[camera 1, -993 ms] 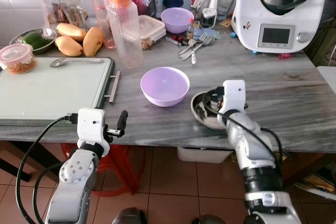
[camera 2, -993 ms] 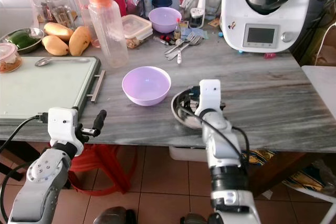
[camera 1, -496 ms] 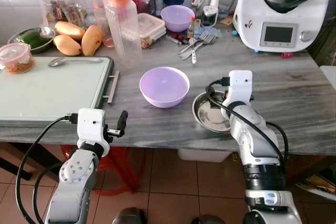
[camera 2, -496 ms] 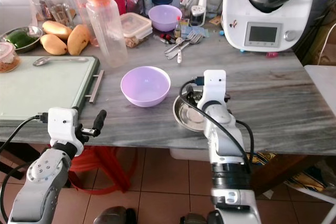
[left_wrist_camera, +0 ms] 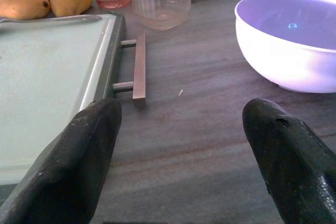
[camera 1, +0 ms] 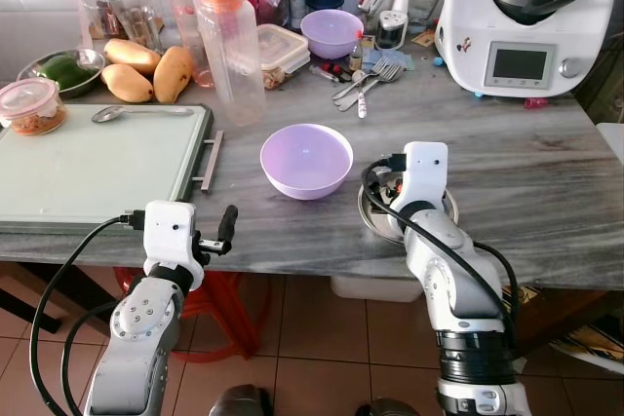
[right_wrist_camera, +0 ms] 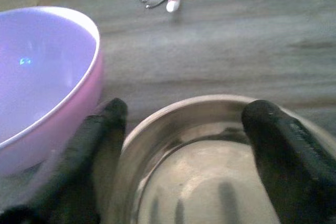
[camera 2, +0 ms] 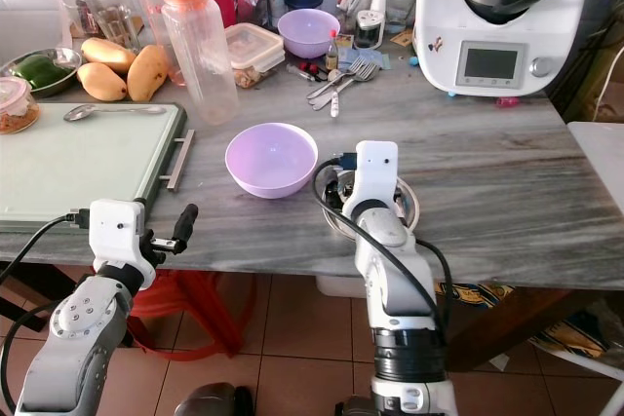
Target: Setting the table
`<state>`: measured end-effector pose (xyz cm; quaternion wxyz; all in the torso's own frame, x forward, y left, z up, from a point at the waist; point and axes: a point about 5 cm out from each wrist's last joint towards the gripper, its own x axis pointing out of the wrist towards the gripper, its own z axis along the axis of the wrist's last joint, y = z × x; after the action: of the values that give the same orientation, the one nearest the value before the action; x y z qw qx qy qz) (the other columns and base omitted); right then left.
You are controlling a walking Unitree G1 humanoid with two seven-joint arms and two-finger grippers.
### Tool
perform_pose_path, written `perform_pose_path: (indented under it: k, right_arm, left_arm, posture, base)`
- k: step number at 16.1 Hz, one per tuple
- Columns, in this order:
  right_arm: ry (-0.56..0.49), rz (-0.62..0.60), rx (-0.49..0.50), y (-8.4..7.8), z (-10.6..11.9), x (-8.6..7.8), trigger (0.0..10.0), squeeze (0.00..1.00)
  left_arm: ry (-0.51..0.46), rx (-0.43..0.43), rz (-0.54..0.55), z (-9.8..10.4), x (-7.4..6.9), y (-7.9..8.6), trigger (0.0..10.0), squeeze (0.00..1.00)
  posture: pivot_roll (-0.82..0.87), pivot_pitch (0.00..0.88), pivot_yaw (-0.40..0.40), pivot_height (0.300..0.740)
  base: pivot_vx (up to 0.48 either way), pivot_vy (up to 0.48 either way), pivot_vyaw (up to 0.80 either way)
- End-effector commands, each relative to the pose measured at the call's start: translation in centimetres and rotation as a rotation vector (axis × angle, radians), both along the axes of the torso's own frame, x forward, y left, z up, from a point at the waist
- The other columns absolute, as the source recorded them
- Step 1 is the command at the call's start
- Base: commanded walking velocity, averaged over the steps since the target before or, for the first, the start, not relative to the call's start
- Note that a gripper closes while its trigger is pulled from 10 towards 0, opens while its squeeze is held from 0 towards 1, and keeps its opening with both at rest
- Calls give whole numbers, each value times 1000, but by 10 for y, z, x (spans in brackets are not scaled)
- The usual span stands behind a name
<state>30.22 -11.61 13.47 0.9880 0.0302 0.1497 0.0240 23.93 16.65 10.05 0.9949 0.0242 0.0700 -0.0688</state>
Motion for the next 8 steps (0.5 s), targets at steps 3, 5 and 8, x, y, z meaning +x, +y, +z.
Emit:
perform_pose_path:
  k: [3,5,8]
  right_arm:
    - [-22,-26,-63,-4,2,-4,10000,0]
    - [4,-46,-59,-6,-4,-7,10000,0]
    - [82,-54,-9,-5,-18,-10,10000,0]
  left_arm:
    - [2,3,-1,1,2,0,10000,0]
    - [1,3,-2,1,3,0,10000,0]
    - [4,3,-6,1,3,0,10000,0]
  posture:
    - [20,0,40,740]
    - [21,0,40,740]
    - [22,0,42,740]
  base:
    - [0,0,0]
    - [0,0,0]
    - [0,0,0]
